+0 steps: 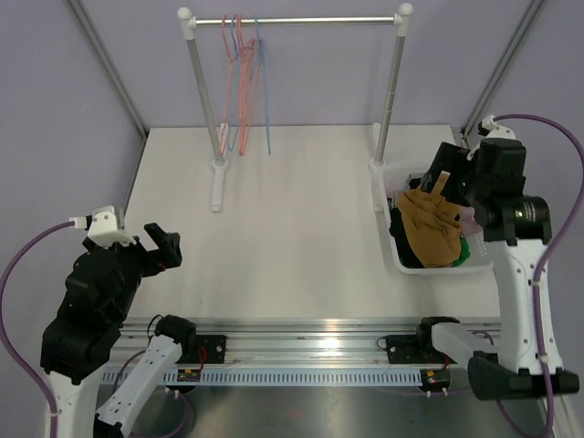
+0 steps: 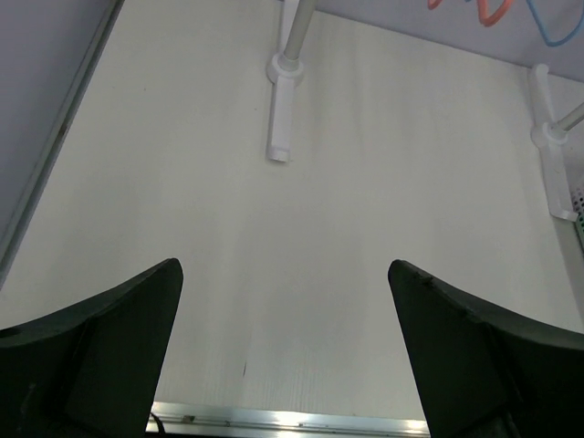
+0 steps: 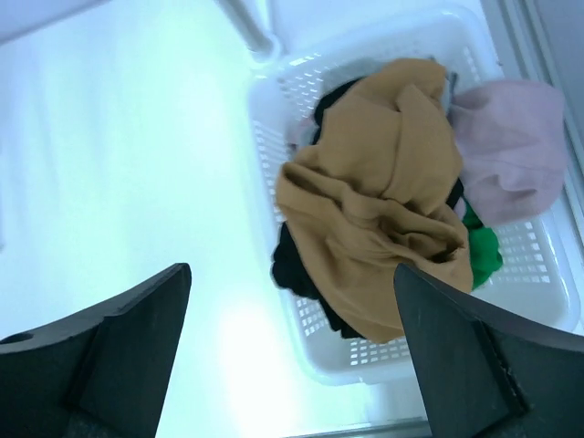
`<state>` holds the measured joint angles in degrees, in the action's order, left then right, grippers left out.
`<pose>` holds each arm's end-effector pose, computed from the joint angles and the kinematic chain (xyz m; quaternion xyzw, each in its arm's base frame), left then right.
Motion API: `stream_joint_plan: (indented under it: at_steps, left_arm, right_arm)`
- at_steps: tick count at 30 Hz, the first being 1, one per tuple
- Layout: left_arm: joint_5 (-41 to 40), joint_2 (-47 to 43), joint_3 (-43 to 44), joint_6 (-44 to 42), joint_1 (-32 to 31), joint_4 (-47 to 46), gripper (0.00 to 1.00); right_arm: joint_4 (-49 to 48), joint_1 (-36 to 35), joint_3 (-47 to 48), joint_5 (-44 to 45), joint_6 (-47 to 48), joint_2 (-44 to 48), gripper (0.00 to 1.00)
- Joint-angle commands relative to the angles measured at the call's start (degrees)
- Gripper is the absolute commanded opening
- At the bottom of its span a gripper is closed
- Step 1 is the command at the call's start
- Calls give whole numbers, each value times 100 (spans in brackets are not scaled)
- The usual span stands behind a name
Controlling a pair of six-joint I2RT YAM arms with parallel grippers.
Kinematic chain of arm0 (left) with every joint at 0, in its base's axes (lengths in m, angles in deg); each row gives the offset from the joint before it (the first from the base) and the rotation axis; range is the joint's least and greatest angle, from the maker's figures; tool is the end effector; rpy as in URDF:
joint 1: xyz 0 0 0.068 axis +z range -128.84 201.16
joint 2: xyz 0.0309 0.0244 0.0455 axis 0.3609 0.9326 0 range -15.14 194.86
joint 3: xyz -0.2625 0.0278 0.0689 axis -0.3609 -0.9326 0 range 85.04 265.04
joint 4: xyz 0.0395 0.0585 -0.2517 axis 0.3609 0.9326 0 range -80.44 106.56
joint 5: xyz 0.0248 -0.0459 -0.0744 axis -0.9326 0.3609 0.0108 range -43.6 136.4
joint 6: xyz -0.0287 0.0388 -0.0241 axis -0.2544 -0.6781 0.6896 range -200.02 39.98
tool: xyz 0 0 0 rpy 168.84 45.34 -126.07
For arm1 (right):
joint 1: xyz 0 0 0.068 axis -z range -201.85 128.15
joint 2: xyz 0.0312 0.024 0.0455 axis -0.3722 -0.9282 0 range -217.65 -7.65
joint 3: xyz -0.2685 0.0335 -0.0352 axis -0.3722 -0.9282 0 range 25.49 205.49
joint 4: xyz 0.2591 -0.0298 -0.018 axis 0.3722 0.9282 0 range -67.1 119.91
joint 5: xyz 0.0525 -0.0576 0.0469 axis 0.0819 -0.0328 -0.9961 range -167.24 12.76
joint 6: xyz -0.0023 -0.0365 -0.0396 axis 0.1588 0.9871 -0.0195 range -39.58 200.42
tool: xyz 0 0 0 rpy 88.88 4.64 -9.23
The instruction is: Remove the tank top from the hanger
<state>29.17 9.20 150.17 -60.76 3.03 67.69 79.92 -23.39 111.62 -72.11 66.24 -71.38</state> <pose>0.0307 0.0012 0.3955 -0.0966 0.7956 -0.0735 0.5935 0.1970 0.0021 0.4369 0.1181 0.8769 0.0242 0.4653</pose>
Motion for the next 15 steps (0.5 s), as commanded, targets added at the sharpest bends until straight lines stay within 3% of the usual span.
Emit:
stream_joint_plan:
  at_steps: [1,8,15]
  left_arm:
    - [-368,308,439,-168,-24,524,99]
    - [-790,195,861,-459,-24,823,99]
    - [-562,63,1231,-687,-24,1253,99]
  right_arm:
    - [275,-4,159,-975,292,649,99]
    - [828,-232,62,-1339,565,1819,99]
    - [1382,-865,-43,-548,609,2276,99]
